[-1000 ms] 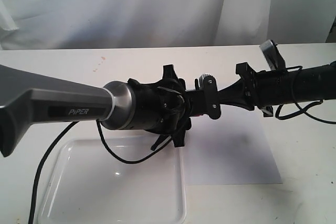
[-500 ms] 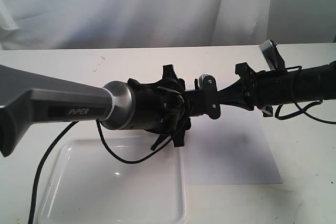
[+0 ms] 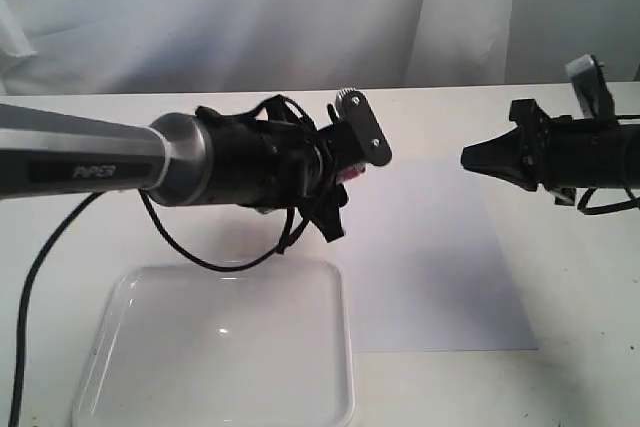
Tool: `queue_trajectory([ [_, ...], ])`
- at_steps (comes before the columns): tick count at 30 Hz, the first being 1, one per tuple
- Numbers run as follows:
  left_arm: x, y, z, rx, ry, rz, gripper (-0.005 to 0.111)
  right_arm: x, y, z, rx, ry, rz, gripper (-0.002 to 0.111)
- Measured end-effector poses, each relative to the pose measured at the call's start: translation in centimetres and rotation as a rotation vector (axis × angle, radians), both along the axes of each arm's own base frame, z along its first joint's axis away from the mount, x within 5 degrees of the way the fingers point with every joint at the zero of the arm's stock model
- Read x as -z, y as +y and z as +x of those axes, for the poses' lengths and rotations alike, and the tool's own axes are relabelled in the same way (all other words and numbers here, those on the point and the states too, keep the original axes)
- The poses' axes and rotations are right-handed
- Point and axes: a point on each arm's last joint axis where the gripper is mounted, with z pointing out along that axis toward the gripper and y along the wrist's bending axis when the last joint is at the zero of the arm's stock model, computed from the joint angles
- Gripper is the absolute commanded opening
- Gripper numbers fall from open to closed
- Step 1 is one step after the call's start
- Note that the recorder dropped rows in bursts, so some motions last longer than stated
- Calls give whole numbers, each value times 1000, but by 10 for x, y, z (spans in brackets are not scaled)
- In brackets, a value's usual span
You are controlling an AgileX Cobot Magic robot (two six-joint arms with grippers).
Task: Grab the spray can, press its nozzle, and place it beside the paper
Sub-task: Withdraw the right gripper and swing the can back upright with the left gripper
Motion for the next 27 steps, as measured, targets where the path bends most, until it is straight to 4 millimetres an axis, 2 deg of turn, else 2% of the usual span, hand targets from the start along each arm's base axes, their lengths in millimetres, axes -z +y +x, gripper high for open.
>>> queue_trajectory([
  [3,-19,6,5,-31,2,-104,0,-11,-8,-9,51,-65,-14,0],
  [6,-52,16,10,-67,-6,-273,0,-31,-10,-23,62,-159,-45,0],
  [9,-78,36,9,-88,-18,-399,0,-51,-13,-39,85,-252,-118,0],
  [12,-87,56,3,-95,-16,-464,0,-70,-17,-54,107,-373,-202,0],
  [15,-94,77,-9,-98,-11,-542,0,-100,-20,-78,147,-567,-279,0],
  [18,-100,91,-20,-101,-12,-595,0,-122,-24,-105,176,-725,-382,0],
  [27,-106,94,-41,-69,13,-743,0,-158,-33,-160,325,-929,-509,0],
])
